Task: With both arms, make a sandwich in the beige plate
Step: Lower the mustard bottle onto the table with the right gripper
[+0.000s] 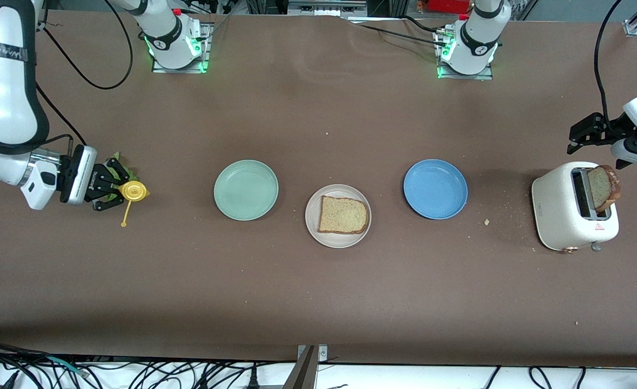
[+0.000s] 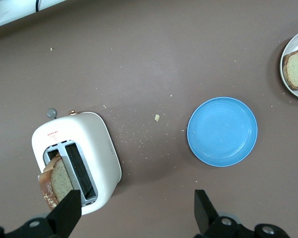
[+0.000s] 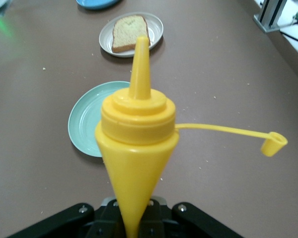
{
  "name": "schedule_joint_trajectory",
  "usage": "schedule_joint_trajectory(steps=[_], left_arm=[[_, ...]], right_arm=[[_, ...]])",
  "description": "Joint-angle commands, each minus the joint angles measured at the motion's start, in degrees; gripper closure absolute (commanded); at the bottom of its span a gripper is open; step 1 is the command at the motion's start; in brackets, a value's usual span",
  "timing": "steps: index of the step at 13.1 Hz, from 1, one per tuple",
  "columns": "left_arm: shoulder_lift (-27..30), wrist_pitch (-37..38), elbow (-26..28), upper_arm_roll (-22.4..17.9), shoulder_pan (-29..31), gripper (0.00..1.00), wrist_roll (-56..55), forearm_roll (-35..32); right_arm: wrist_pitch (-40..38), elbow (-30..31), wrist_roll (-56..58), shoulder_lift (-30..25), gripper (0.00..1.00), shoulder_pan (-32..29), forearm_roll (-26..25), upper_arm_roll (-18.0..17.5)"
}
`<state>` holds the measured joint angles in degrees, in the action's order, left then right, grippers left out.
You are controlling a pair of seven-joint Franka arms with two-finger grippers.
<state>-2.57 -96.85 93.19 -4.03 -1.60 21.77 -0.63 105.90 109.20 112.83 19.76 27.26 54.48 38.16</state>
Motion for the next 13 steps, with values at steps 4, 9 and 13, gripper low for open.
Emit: schedule_joint_trajectory(steps=[4, 9, 13], left_arm=[[0.37, -0.1, -0.2, 0.08, 0.02, 0.0, 0.55, -1.12], [0.37, -0.1, -0.2, 0.08, 0.02, 0.0, 0.55, -1.12], [0.37, -0.1, -0.2, 0.08, 0.02, 0.0, 0.55, -1.21]], right_arm=[[-1.05, 8.75, 15.05, 0.97, 1.0, -3.52, 14.16, -0.19], [-3.15, 8.4, 16.02, 1.68, 1.0, -5.37, 14.16, -0.19], [-3.16, 7.96, 17.86, 5.01, 1.0, -6.07, 19.06, -0.45]])
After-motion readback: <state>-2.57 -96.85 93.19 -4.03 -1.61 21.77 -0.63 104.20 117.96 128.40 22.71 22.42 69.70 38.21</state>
